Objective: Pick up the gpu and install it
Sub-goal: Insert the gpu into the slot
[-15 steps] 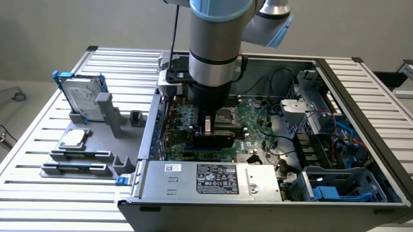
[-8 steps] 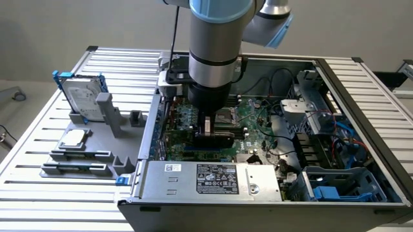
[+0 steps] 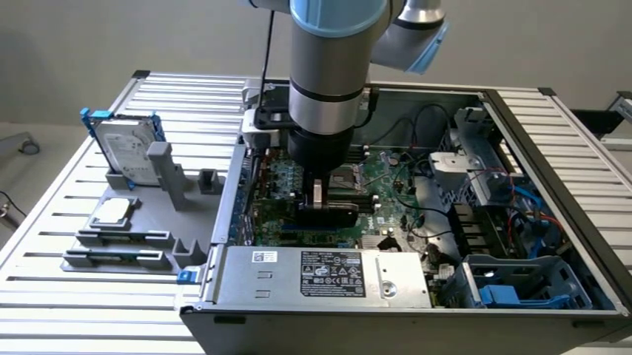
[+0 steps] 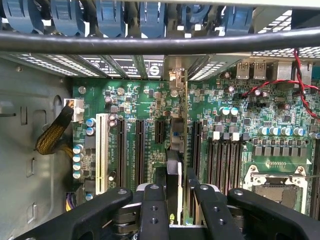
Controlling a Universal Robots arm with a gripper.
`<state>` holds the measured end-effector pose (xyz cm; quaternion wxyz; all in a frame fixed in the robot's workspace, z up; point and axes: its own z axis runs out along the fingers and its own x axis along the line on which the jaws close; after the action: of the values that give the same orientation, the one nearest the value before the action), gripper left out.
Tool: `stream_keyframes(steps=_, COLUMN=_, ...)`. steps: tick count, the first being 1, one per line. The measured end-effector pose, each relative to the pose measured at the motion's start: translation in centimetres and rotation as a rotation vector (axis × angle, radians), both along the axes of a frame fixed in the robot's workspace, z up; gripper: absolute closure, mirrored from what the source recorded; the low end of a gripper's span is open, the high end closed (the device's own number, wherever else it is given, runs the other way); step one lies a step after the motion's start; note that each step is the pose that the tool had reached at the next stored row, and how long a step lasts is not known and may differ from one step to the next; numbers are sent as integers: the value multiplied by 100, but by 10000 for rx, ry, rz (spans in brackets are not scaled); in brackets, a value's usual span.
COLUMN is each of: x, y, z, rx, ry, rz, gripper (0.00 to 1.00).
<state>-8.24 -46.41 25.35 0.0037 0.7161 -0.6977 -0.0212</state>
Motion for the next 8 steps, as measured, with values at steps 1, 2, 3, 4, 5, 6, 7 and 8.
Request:
stream_keyframes(steps=1, x=0, y=0, z=0, rx=2, ry=0, rz=0, gripper=74)
stream_keyframes(steps=2, x=2, y=0, z=0, rx=6, ry=1, rz=0, gripper=74)
stream_keyframes(steps=3, x=3, y=0, z=1, rx=12, ry=1, rz=0, gripper=74)
stream_keyframes(steps=4, x=6, y=0, z=3, rx=22, ry=0, rz=1, gripper=74)
stream_keyframes(steps=5, x=6, y=0, z=11, rx=24, ry=3, rz=1, gripper=67)
stream_keyframes(steps=6, x=7, y=0, z=25, rx=30, ry=6, rz=0, gripper=67)
stream_keyframes(steps=7, x=7, y=0, z=44, rx=33, ry=10, rz=-1, gripper=60)
stream_keyframes(steps=8, x=7, y=0, z=66, rx=36, ry=14, rz=-1, gripper=60)
